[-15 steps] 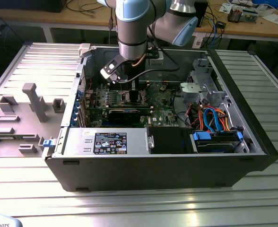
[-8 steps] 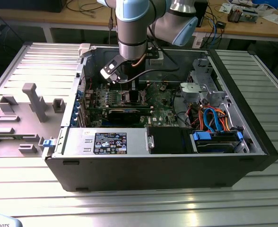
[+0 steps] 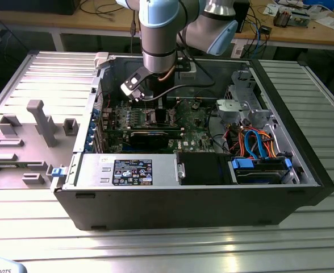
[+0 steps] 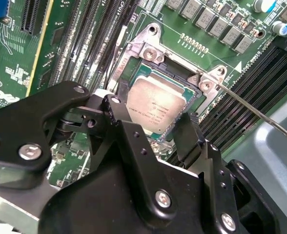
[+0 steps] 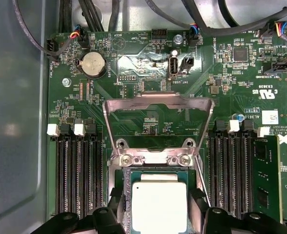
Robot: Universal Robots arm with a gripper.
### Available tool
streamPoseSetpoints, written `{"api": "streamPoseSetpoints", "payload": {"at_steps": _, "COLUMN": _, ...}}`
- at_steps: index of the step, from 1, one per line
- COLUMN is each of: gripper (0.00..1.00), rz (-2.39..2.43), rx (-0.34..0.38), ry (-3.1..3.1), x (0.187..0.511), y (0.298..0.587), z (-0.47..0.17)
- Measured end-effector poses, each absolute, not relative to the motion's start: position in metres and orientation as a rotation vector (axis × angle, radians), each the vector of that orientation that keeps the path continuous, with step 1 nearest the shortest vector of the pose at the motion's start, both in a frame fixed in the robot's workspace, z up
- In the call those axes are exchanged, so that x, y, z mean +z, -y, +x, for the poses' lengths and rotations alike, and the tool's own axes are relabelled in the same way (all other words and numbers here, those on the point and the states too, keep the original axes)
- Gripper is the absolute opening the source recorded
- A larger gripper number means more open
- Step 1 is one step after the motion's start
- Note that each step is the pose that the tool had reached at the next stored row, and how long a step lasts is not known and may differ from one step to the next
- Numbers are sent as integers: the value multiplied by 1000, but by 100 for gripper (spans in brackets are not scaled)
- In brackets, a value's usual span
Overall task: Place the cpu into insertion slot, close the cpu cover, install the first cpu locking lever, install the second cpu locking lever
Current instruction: 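Place the cpu into insertion slot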
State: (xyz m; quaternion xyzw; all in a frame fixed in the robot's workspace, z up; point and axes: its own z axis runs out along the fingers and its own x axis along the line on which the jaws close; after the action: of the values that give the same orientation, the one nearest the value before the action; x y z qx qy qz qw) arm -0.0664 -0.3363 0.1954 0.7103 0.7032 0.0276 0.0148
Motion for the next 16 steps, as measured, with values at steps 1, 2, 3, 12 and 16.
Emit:
{"api": "streamPoseSetpoints", "payload": {"at_steps": 1, "gripper": 62, "rz": 2211, "rx": 88, "ry": -2189, "x": 195, "y": 336, "z": -66}}
{"api": "streamPoseSetpoints", "payload": {"at_steps": 2, "gripper": 63, "rz": 2211, "rx": 87, "ry": -2189, "x": 195, "y": 336, "z": -66}}
{"api": "streamPoseSetpoints", "payload": {"at_steps": 3, "gripper": 69, "rz": 2211, "rx": 87, "ry": -2189, "x": 195, "y": 336, "z": -66}}
{"api": "streamPoseSetpoints", "payload": {"at_steps": 12, "gripper": 69, "rz": 2211, "rx": 88, "ry": -2189, "x": 196, "y": 336, "z": -66}}
{"api": "streamPoseSetpoints", "payload": {"at_steps": 16, "gripper": 69, "rz": 2214, "rx": 93, "ry": -2192, "x": 195, "y": 333, "z": -66}}
